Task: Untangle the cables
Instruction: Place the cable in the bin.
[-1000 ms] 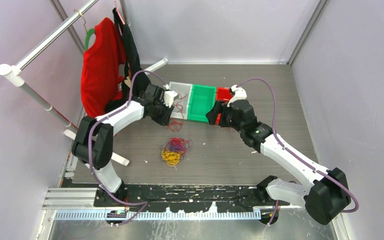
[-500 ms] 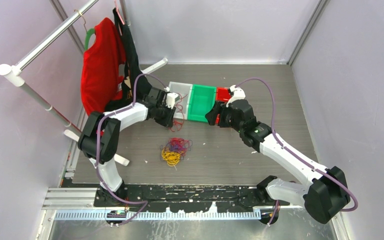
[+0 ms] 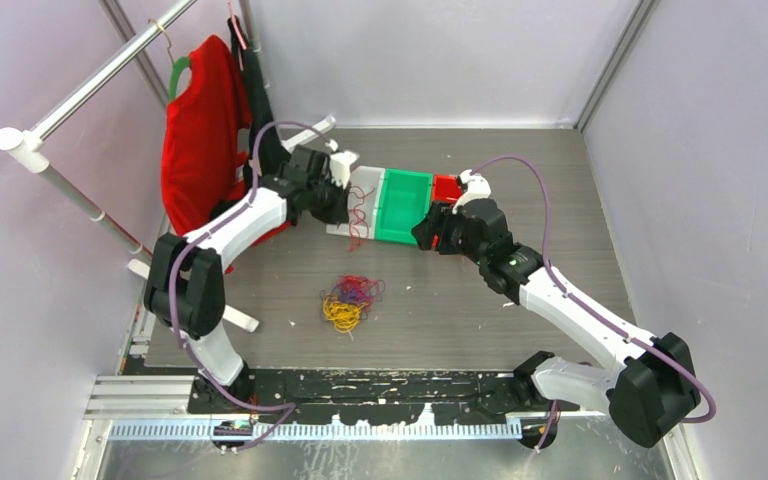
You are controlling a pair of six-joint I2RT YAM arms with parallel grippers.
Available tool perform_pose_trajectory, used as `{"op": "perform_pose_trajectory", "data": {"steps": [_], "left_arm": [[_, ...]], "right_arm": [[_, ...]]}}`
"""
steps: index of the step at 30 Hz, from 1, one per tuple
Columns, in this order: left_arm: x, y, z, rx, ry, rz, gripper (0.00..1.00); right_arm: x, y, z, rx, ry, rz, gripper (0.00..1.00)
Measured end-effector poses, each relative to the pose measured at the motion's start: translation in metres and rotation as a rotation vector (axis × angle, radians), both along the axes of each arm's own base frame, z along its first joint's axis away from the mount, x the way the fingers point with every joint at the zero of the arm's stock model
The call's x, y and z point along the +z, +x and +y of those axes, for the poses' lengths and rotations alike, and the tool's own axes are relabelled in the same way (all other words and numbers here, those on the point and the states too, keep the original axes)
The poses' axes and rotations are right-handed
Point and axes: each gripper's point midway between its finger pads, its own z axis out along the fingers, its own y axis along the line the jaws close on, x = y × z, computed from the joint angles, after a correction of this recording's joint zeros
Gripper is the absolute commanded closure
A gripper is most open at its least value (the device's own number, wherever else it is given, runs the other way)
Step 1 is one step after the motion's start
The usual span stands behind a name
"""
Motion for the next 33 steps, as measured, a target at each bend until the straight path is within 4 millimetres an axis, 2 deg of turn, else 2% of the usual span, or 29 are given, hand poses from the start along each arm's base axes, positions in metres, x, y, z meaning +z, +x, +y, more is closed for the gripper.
{"op": "perform_pose_trajectory", "data": {"steps": [3,6,8,11,16,20,28,30,33], "left_arm": [[0.047,0.021,-0.011,-0.007,-0.049,-0.097,1.0],[0.079,0.036,-0.017,-0.011,-0.075,-0.171,1.0],[0.091,0.044,-0.018,-0.014,-0.071,-0.207,1.0],[0.098,0.061,-0.019,-0.011,-0.047,-0.25,1.0],[0.086,0.092,-0.013,-0.006,0.049,-0.314,1.0],[0.07,0.11,-0.012,-0.016,0.114,-0.347,1.0],[0.026,0.119,-0.023,-0.069,0.18,-0.329,0.99],[0.016,0.121,-0.027,-0.081,0.187,-0.327,0.96],[0.002,0.122,-0.03,-0.104,0.2,-0.327,0.81]], "right_arm": [[0.0,0.0,0.0,-0.001,0.002,0.001,0.36],[0.001,-0.001,0.0,-0.003,0.008,-0.003,0.37],[0.001,-0.002,-0.001,-0.004,0.01,-0.005,0.37],[0.005,-0.003,-0.002,-0.005,0.018,-0.014,0.37],[0.013,-0.004,-0.004,-0.009,0.029,-0.035,0.37],[0.012,-0.005,-0.005,-0.011,0.027,-0.034,0.37],[0.006,-0.005,-0.007,-0.018,0.016,-0.028,0.37],[0.005,-0.006,-0.008,-0.02,0.013,-0.027,0.37],[0.004,-0.006,-0.008,-0.02,0.007,-0.027,0.35]]}}
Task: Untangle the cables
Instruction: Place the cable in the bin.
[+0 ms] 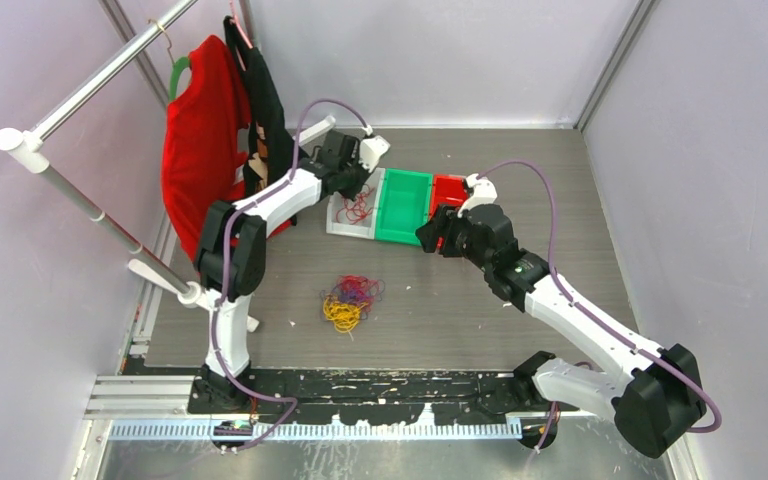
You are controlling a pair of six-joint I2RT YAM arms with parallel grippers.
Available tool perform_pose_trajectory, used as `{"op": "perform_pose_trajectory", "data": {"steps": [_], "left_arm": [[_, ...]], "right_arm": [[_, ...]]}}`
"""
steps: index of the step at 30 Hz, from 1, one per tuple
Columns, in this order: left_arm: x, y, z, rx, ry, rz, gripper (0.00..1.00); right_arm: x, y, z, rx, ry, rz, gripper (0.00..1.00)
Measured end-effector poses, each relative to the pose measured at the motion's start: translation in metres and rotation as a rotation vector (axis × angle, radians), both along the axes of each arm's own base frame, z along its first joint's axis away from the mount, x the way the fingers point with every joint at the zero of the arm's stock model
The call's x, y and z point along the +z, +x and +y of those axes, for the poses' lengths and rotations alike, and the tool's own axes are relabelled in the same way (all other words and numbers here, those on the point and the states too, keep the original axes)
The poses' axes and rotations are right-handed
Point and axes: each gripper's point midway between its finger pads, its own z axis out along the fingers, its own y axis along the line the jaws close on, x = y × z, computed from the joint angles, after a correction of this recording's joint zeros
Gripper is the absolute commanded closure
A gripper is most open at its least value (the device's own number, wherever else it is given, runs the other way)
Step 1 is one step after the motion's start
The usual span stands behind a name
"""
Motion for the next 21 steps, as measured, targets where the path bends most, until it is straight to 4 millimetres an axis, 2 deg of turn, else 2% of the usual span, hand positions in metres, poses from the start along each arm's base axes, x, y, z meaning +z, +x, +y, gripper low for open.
{"op": "perform_pose_trajectory", "data": {"steps": [1,5,12,15,17,20,21], "left_arm": [[-0.003,0.001,-0.001,-0.007,0.006,-0.003,0.75],[-0.01,0.003,-0.002,-0.036,0.033,-0.02,0.64],[0.001,0.006,-0.001,-0.071,0.062,-0.04,0.43],[0.017,0.0,-0.002,-0.088,0.054,-0.034,0.4],[0.033,-0.011,-0.003,-0.117,0.036,-0.023,0.4],[0.066,-0.038,-0.004,-0.188,0.0,-0.01,0.44],[0.081,-0.053,-0.003,-0.22,-0.019,-0.007,0.45]], "right_arm": [[0.0,0.0,0.0,-0.001,-0.002,-0.001,0.35],[0.0,0.001,-0.002,-0.007,-0.01,-0.007,0.33],[0.002,0.0,-0.005,-0.011,-0.018,-0.014,0.3],[0.004,-0.002,-0.005,-0.005,-0.018,-0.02,0.3],[0.005,-0.003,-0.005,0.001,-0.018,-0.021,0.3],[0.002,-0.005,-0.005,0.008,-0.023,-0.009,0.3],[0.002,-0.005,-0.004,0.01,-0.023,-0.008,0.3]]}}
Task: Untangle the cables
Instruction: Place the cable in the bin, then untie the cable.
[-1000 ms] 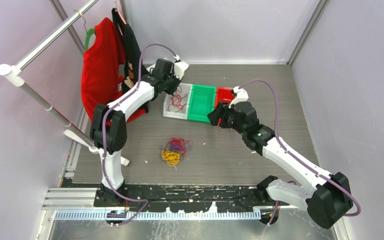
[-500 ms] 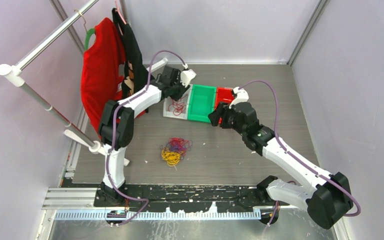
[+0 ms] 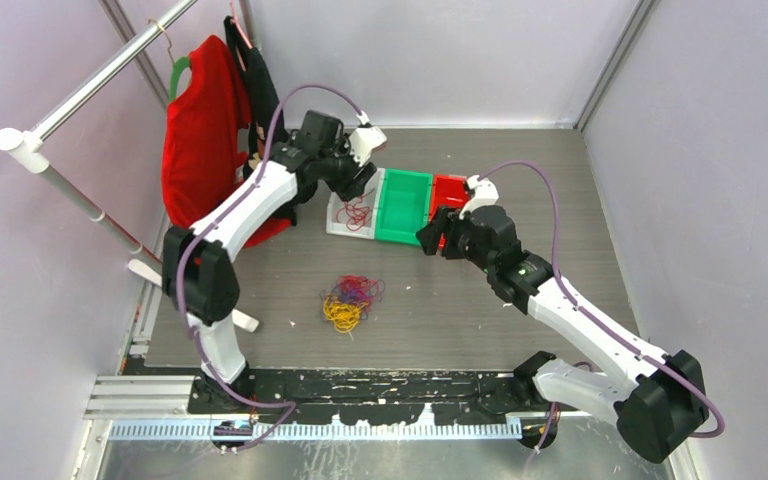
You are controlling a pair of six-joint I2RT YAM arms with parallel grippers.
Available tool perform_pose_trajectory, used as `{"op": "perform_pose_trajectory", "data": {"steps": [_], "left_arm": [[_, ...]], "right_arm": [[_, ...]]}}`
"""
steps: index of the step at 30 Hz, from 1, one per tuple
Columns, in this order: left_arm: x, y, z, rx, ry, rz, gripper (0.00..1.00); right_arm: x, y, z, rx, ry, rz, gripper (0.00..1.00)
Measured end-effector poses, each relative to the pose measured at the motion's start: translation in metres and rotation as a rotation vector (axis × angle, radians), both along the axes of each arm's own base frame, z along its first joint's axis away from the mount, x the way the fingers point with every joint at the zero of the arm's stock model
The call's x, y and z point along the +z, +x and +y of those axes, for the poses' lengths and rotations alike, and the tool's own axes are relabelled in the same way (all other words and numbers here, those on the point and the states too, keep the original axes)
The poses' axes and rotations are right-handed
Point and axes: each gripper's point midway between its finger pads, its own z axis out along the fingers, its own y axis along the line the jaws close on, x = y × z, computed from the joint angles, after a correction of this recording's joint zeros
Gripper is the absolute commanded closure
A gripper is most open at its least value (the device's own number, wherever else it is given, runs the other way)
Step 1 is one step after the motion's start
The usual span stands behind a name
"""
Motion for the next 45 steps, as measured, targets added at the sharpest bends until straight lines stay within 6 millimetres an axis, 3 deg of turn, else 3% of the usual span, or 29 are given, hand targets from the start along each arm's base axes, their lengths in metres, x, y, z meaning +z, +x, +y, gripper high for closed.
{"op": "perform_pose_trajectory", "data": {"steps": [4,8,11,15,18,22,26,31,36,45], "left_arm": [[0.016,-0.037,0.006,-0.051,-0.028,0.044,0.41],[-0.003,-0.097,0.022,-0.098,-0.018,0.202,0.4],[-0.016,-0.141,0.037,-0.125,-0.015,0.317,0.41],[-0.019,-0.191,0.052,-0.155,-0.048,0.386,0.45],[-0.021,-0.213,0.056,-0.175,-0.079,0.403,0.48],[-0.034,-0.22,0.051,-0.186,-0.1,0.453,0.51],[-0.05,-0.213,0.039,-0.197,-0.11,0.498,0.53],[-0.074,-0.208,0.025,-0.222,-0.084,0.57,0.59],[-0.086,-0.201,0.016,-0.233,-0.069,0.597,0.64],[-0.086,-0.199,0.016,-0.236,-0.061,0.578,0.91]], "right_arm": [[0.0,-0.004,0.005,0.031,0.011,0.007,0.26],[-0.005,-0.014,0.022,0.104,0.006,0.02,0.22],[-0.021,-0.034,0.052,0.228,-0.038,0.046,0.21],[-0.053,-0.061,0.094,0.402,-0.095,0.124,0.23],[-0.072,-0.066,0.103,0.437,-0.118,0.171,0.25],[-0.071,-0.065,0.104,0.431,-0.106,0.169,0.25],[-0.057,-0.065,0.099,0.406,-0.071,0.137,0.26],[-0.044,-0.067,0.085,0.334,-0.019,0.117,0.25],[-0.043,-0.073,0.066,0.274,0.003,0.112,0.25],[-0.043,-0.07,0.059,0.244,-0.004,0.103,0.28]]}}
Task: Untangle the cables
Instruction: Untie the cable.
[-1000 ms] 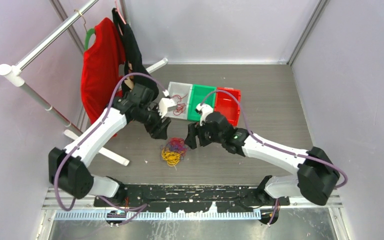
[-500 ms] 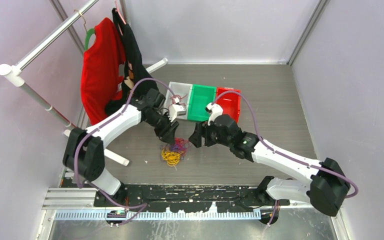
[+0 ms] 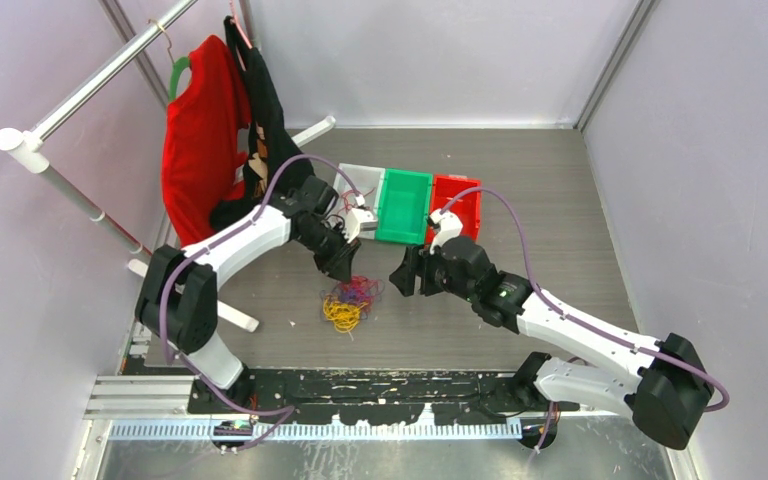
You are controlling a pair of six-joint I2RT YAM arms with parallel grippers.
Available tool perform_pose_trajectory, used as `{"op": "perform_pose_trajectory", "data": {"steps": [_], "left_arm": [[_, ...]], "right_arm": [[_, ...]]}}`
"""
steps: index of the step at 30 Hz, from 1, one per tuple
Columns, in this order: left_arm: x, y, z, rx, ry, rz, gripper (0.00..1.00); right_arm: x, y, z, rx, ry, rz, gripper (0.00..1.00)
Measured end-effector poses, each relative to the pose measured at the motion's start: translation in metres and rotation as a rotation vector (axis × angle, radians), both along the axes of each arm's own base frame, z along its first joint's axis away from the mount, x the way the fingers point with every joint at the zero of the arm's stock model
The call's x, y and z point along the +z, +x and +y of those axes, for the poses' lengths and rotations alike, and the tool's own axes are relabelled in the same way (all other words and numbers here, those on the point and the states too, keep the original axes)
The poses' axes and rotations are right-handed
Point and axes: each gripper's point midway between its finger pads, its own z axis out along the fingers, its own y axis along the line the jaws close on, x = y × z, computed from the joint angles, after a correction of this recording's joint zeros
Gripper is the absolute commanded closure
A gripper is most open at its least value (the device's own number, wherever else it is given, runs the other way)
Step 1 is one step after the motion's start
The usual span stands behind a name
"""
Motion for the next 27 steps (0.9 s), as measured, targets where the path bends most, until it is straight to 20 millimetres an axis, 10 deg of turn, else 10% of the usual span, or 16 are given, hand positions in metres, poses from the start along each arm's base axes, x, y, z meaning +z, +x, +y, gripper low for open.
{"op": "perform_pose_trajectory", "data": {"steps": [15,27], "left_arm": [[0.086,-0.013,0.007,0.012,-0.068,-0.192,1.0],[0.165,-0.035,0.007,0.05,-0.166,-0.234,1.0]], "right_arm": [[0.003,0.003,0.011,0.018,0.036,0.002,0.23],[0.08,-0.004,0.047,0.201,0.232,-0.171,0.19]]}}
